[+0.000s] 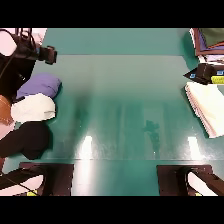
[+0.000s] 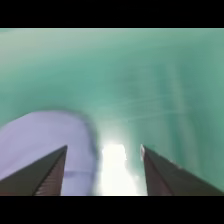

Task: Fold the shirts.

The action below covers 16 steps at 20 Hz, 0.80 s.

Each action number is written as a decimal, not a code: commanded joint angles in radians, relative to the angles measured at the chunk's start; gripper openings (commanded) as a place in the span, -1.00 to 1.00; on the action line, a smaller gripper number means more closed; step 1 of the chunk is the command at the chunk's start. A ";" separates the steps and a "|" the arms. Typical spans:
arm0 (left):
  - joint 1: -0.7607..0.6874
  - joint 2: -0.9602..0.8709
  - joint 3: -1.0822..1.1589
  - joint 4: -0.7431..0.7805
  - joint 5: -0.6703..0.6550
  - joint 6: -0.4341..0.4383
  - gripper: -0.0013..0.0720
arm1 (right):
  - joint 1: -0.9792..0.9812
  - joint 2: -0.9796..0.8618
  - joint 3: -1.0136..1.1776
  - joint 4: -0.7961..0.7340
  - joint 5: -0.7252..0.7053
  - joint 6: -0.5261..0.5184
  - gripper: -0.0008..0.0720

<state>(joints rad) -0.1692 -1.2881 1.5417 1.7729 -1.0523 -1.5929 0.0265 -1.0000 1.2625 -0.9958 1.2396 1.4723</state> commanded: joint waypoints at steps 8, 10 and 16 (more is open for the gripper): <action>0.265 -0.284 -0.225 -0.066 0.117 -0.134 0.54 | 0.001 0.000 0.036 0.001 -0.121 0.000 -0.94; 0.265 -0.287 -0.222 -0.064 0.118 -0.135 0.54 | 0.001 0.000 0.037 0.001 -0.122 0.000 -0.94; 0.262 -0.204 -0.069 -0.066 0.026 -0.128 -0.89 | 0.001 0.000 0.044 0.002 -0.122 0.000 -0.94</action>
<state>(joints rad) 0.0929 -1.5295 1.3983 1.7130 -0.9787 -1.7237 0.0265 -1.0000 1.3003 -0.9947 1.1206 1.4723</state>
